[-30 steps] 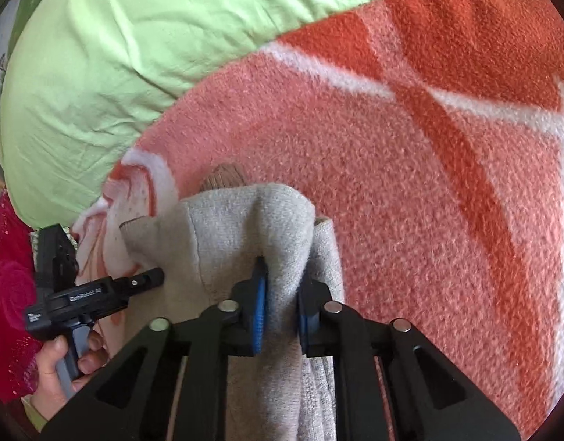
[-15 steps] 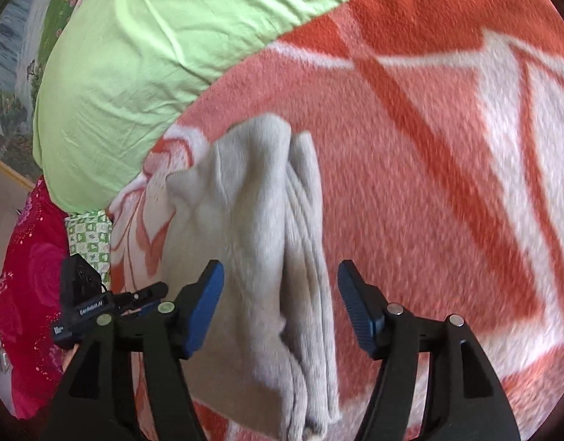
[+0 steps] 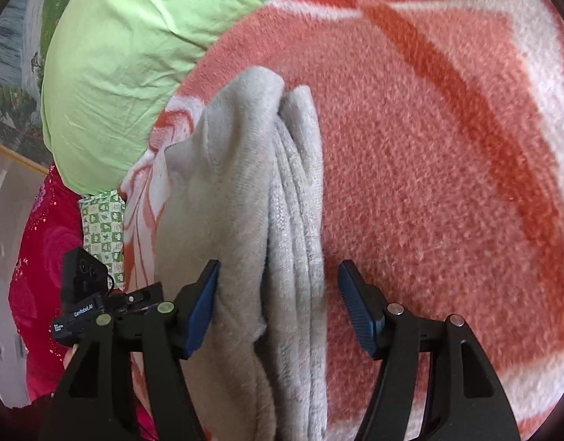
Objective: Fold small clothes
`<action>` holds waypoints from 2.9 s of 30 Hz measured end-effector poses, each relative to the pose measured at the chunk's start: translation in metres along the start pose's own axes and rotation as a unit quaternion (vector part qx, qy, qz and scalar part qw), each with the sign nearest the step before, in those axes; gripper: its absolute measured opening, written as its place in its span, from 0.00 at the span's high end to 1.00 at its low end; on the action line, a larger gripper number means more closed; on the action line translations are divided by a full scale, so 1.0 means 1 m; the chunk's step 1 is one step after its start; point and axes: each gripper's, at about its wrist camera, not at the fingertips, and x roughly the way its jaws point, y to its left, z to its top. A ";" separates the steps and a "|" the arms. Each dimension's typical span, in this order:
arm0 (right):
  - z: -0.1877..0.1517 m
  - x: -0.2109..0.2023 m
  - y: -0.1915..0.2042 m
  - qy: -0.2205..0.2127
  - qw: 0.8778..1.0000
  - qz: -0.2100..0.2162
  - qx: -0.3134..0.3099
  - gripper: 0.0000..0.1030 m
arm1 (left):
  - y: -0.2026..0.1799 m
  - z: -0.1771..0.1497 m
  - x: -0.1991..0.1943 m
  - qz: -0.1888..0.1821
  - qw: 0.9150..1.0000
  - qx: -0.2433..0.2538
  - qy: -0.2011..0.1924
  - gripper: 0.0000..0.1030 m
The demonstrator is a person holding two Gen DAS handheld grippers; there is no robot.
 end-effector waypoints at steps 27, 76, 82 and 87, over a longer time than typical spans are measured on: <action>0.002 0.004 0.032 0.005 0.999 0.041 -0.022 0.68 | 0.007 0.000 0.002 -0.050 0.999 0.013 -0.008 0.57; -0.187 0.078 0.193 0.051 0.991 -0.024 -0.124 0.44 | 0.260 -0.124 -0.214 -0.001 0.996 -0.005 -0.094 0.37; -0.212 0.091 0.186 0.069 0.992 -0.027 -0.107 0.48 | 0.266 -0.136 -0.205 0.039 0.996 0.008 -0.079 0.37; -0.204 0.098 0.203 0.086 0.983 -0.053 -0.156 0.87 | 0.253 -0.135 -0.202 0.066 0.995 0.011 -0.077 0.48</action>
